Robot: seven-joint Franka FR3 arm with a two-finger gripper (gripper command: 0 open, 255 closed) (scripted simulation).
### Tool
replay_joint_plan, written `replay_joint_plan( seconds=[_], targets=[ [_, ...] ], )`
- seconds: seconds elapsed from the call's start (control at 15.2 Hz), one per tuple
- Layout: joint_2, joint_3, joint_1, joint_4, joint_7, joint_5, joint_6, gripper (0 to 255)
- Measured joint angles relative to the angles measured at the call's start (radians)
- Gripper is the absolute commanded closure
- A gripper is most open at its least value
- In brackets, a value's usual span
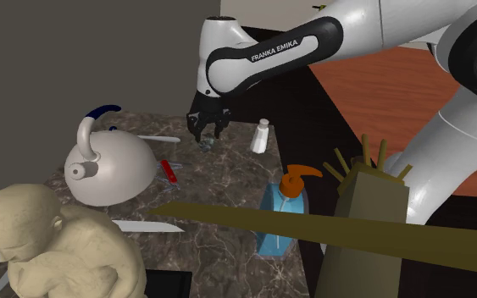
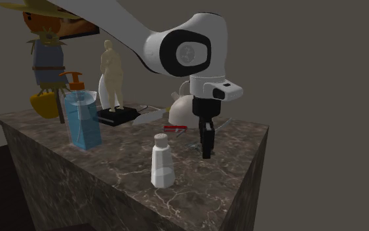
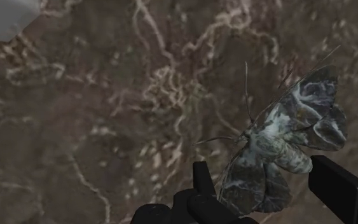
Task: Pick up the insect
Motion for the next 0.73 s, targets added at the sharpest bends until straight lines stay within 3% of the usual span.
replay_joint_plan(
  seconds=[0.73],
  targets=[
    [-0.014,-0.001,0.0,0.022,0.0,0.002,-0.037,255]
  ],
)
